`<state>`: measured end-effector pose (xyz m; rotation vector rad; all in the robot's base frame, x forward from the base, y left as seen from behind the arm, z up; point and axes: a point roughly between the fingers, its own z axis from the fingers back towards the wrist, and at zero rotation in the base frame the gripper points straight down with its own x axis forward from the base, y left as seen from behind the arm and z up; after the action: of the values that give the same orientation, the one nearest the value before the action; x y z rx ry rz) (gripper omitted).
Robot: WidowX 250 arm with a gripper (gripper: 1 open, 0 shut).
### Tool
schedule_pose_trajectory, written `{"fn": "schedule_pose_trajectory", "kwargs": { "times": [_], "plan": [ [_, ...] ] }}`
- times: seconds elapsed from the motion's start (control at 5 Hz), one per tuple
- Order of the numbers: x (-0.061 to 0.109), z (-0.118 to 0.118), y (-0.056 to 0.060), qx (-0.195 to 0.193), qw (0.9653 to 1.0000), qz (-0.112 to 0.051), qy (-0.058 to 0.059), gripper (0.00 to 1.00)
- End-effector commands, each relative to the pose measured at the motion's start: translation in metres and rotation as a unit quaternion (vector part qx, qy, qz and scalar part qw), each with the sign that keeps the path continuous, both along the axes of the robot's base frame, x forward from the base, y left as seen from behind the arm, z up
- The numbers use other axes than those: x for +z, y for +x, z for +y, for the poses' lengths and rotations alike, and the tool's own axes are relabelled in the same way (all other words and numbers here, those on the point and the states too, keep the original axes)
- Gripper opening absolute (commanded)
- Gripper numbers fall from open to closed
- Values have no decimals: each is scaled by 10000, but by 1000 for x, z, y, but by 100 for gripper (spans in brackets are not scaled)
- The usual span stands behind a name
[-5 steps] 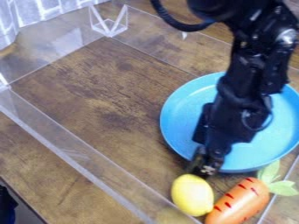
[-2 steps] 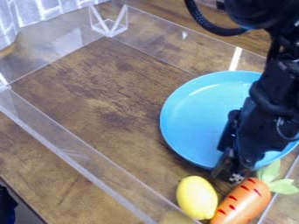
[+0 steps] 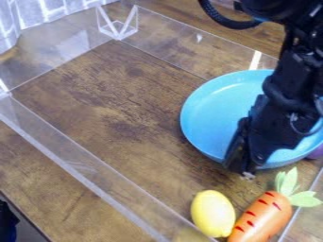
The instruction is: Move the carrot to the right side
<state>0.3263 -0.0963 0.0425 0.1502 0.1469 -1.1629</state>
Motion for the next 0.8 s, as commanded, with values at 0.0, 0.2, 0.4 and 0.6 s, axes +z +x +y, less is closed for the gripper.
{"fn": "schedule_pose_trajectory", "kwargs": {
  "times": [0.0,0.2,0.4,0.6],
  "plan": [
    [6,21,15,11,9999,-165,-49,0],
    [-1,28,16,109,9998,-150,-65,100],
    [-7,34,15,209,9996,-141,-88,100],
    [-2,30,16,189,9997,-149,-97,100]
  ]
}}
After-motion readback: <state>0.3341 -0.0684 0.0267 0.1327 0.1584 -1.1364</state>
